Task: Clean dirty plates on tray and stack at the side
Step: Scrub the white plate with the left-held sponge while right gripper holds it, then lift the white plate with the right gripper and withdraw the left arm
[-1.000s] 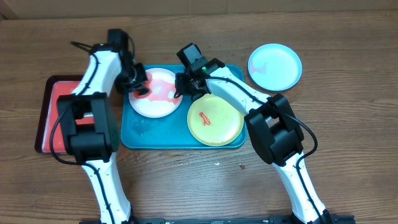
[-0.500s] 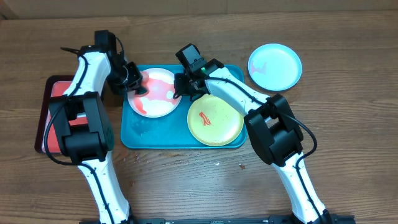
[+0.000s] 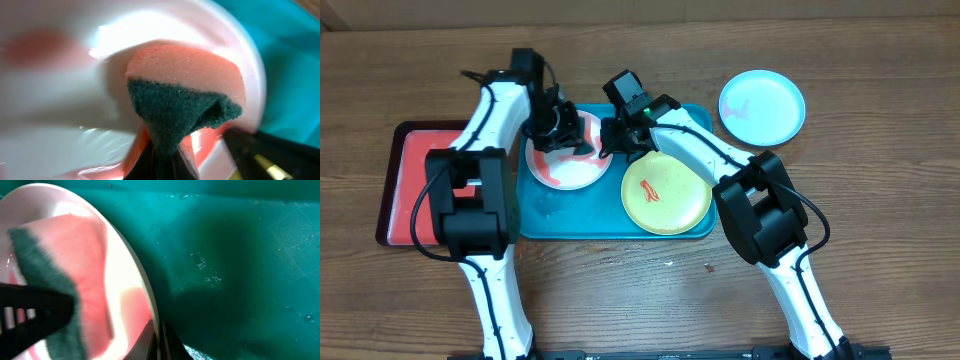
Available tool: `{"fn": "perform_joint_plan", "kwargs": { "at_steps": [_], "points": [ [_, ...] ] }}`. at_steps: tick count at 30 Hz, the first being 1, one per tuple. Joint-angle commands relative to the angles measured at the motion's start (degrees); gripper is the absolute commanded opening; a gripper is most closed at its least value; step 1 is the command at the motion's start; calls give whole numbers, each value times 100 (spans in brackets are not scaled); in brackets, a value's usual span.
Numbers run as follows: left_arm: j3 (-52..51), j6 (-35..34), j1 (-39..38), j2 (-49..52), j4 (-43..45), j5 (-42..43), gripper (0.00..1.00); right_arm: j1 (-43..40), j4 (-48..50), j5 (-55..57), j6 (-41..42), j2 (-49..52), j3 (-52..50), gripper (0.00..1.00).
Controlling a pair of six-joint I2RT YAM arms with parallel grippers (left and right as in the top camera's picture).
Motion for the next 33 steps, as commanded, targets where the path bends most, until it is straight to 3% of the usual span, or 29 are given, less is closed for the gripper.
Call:
{"fn": "perform_joint_plan", "kwargs": {
  "at_steps": [1, 7, 11, 16, 20, 26, 33],
  "points": [
    [358, 114, 533, 142, -404, -260, 4, -31, -46, 142, -162, 142, -35, 4],
    [1434, 402, 1307, 107, -1585, -258, 4, -46, -52, 149, -522, 15, 205, 4],
    [2048, 629, 1727, -70, -2199, -262, 4, -33, -79, 330, -1180, -201, 332, 4],
    [2168, 614, 2173, -485, -2369, -461, 5, 190, -267, 1996, -1851, -697, 374, 4],
    [2168, 142, 2472, -588, -2391, -1255, 4, 531, -256, 3528, -2520, -1113, 374, 4],
    [2059, -153, 2719, -564, -2481, -1495, 4, 1266, 549, 6028, -3917, -1580, 374, 4],
    [2059, -129, 2728, -562, -2481, -1502, 4, 1921, 1403, 6664, -5984, -1617, 372, 4]
  ]
}}
